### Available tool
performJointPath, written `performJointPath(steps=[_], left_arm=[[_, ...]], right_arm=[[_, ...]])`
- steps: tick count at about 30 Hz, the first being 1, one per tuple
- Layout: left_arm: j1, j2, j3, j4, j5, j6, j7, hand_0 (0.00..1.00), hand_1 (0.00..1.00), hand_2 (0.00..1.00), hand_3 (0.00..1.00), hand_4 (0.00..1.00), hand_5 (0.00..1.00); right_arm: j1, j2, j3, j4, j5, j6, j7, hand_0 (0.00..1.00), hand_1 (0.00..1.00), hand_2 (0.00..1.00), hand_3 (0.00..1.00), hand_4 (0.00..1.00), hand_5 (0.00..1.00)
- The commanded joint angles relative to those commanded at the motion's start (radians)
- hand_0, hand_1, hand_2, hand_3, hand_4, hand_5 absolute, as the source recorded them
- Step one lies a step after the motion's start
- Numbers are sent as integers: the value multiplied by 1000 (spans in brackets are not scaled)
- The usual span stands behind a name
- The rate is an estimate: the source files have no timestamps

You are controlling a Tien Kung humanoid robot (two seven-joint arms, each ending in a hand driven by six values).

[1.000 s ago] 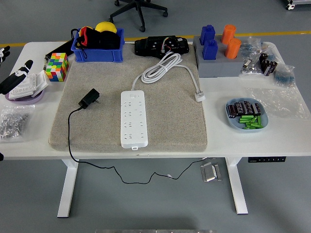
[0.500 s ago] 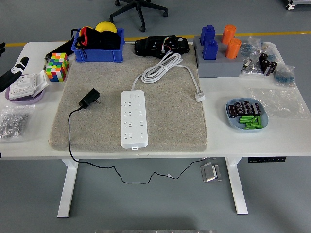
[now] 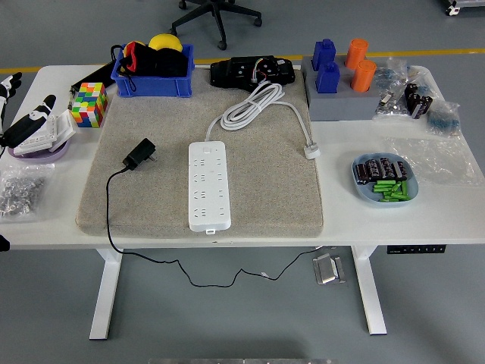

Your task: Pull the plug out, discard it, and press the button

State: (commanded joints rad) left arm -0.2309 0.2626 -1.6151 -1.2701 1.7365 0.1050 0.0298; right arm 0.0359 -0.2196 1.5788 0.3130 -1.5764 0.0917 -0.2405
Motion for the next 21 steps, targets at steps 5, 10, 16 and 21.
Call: performJointPath(steps=[5, 10, 16, 21], left_arm=[[-3, 4, 6, -6, -3, 0, 0, 954, 954, 957, 957, 784, 648], [-5, 6, 5, -13, -4, 1, 3, 945, 945, 956, 958, 781, 645], [-3, 11, 9, -26, -6, -3, 3, 927, 920, 945, 957, 782, 645], [-1, 9, 9, -29, -7, 1, -3, 919, 895, 926, 947, 782, 640]], right_arm=[[6, -1, -5, 3, 6, 0, 0, 767, 729, 724, 713, 883, 658], [9, -5, -5, 1, 5, -1, 1, 767, 729, 724, 713, 883, 658], [10, -6, -10, 0, 8, -3, 2, 767, 729, 724, 713, 883, 658], [11, -4, -10, 0, 1, -9, 2, 767, 729, 724, 713, 883, 658]])
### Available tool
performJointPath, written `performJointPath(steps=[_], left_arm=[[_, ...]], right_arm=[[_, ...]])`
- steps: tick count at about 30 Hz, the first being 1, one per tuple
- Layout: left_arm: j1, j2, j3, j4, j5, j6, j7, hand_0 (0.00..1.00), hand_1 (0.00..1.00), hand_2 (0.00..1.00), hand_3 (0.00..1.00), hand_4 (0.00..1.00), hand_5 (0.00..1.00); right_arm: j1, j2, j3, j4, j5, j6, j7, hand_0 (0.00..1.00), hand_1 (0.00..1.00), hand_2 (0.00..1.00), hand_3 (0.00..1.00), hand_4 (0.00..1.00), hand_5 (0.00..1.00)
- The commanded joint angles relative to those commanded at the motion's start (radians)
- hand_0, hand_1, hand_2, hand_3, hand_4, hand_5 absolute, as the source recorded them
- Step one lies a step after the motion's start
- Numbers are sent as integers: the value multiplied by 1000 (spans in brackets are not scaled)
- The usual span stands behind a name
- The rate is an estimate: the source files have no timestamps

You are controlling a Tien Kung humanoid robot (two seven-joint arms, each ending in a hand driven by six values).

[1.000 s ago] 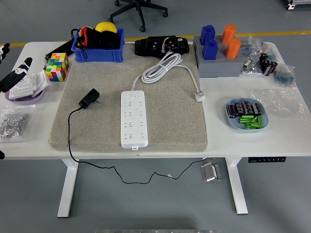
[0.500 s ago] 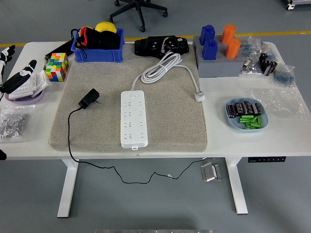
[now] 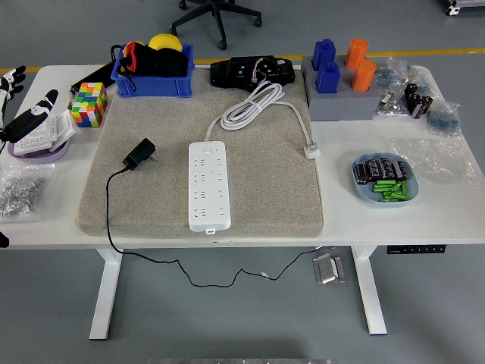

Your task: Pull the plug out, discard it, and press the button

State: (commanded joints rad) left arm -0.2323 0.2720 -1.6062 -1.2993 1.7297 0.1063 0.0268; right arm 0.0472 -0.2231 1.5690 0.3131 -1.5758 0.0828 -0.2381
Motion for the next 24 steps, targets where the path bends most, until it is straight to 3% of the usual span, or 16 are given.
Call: performJointPath(steps=[24], left_arm=[[-2, 15, -11, -8, -2, -4, 4, 902, 876, 931, 948, 778, 634]], right_arm=[[15, -1, -21, 3, -35, 9, -6, 767, 729, 724, 713, 883, 658]])
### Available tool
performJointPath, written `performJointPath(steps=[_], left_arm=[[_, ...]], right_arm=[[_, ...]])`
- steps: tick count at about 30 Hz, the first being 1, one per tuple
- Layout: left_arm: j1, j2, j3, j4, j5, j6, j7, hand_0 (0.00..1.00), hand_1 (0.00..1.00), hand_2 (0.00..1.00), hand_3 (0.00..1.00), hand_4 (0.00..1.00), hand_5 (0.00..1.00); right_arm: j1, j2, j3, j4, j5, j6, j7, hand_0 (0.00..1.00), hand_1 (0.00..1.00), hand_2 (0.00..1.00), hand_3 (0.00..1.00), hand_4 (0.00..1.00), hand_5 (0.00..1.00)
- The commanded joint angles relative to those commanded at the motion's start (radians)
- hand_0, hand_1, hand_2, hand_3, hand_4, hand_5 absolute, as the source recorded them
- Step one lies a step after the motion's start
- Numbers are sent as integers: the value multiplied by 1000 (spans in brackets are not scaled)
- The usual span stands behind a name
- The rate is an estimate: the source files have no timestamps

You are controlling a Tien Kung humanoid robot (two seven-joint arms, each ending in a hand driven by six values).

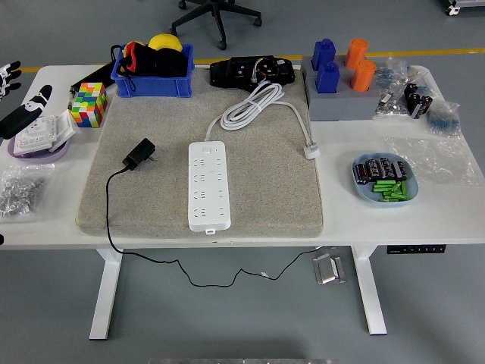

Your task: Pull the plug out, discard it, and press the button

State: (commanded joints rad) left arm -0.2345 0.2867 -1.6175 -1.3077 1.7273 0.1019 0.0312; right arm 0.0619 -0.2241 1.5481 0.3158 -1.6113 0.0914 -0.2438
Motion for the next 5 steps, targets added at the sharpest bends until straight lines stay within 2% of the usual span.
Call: performJointPath(steps=[5], left_arm=[[-8, -1, 1, 2, 0, -2, 1, 902, 876, 931, 948, 778, 634]], right_arm=[[7, -4, -10, 0, 9, 0, -1, 767, 729, 724, 713, 883, 658]])
